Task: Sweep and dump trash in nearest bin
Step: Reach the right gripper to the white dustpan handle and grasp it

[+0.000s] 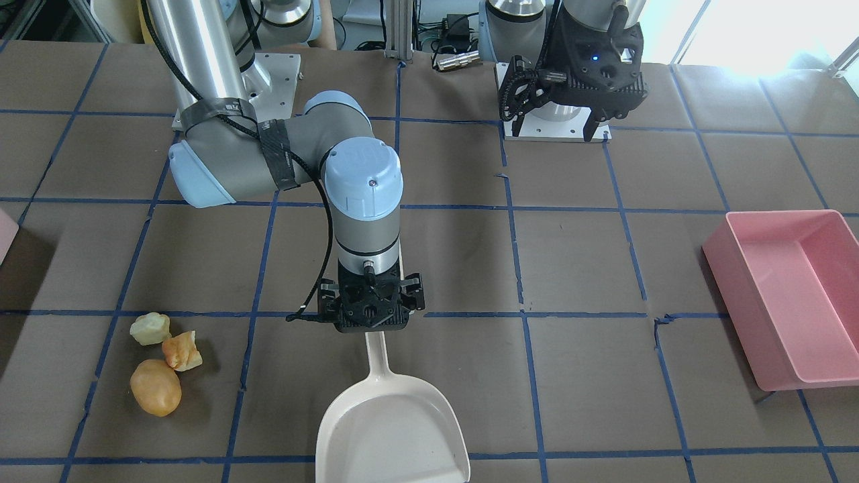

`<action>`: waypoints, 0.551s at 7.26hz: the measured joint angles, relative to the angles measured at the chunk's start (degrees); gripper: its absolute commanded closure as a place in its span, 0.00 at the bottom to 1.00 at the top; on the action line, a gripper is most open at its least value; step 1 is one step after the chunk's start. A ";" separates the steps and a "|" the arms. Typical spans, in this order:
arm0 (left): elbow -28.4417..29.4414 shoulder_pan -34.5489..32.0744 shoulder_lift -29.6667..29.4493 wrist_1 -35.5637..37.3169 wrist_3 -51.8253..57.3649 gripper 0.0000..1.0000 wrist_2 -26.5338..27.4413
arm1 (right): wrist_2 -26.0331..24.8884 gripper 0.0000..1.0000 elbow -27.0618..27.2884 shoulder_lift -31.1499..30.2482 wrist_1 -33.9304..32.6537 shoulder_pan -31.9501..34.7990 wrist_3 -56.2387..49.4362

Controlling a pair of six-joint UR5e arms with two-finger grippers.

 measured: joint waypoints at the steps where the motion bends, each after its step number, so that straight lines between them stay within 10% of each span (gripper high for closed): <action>1: -0.11 0.01 0.09 0.00 0.00 0.00 -0.01 | 0.03 0.03 1.76 0.14 -1.74 0.07 0.26; 4: -0.27 0.03 0.22 0.00 0.00 0.00 -0.01 | 0.48 0.19 4.64 0.36 -5.50 0.64 0.28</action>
